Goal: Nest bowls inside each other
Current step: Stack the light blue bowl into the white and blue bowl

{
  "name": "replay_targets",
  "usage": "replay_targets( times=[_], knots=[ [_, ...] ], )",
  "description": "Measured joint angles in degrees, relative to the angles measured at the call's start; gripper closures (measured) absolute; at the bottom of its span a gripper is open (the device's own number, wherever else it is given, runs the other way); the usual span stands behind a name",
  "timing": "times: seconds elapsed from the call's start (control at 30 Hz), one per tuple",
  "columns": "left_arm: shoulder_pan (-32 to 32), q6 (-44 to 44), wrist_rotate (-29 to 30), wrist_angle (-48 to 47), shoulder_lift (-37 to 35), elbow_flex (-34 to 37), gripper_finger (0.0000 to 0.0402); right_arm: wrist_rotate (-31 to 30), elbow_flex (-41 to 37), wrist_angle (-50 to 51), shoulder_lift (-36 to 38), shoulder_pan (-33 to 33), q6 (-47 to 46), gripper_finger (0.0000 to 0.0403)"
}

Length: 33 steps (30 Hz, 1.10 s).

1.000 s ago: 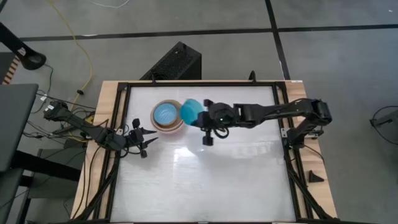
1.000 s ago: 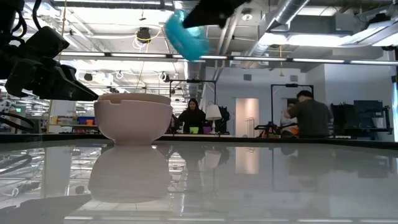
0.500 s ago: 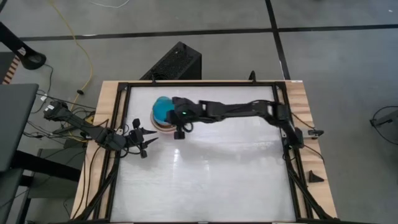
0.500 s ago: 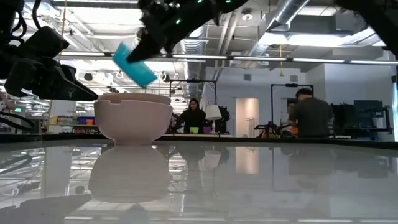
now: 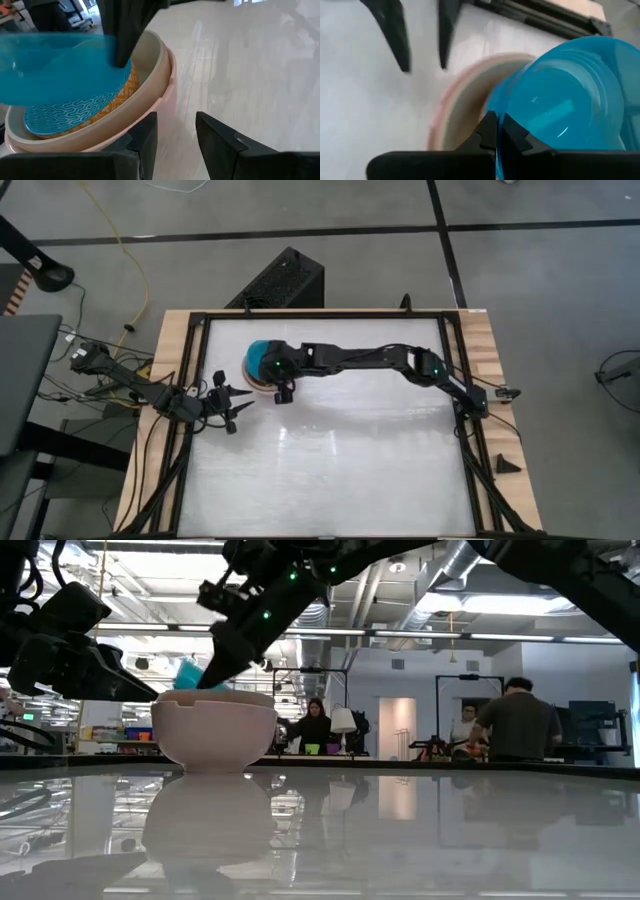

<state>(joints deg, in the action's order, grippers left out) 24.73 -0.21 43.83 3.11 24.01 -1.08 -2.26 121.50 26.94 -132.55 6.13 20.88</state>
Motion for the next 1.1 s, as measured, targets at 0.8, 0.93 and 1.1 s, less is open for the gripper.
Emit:
replay_targets(
  times=[0.8,0.93,1.1],
  knots=[
    [0.0,0.0,0.0,-0.2,0.0,0.0,0.0276,-2.6,0.0,8.6,0.4,0.7,1.3,0.037],
    [0.0,0.0,0.0,-0.2,0.0,0.0,0.0276,-2.6,0.0,8.4,0.4,0.7,1.2,0.0352],
    [0.0,0.0,0.0,-0.2,0.0,0.0,0.0276,-2.6,0.0,8.0,0.4,0.7,1.0,0.0338]
  ],
)
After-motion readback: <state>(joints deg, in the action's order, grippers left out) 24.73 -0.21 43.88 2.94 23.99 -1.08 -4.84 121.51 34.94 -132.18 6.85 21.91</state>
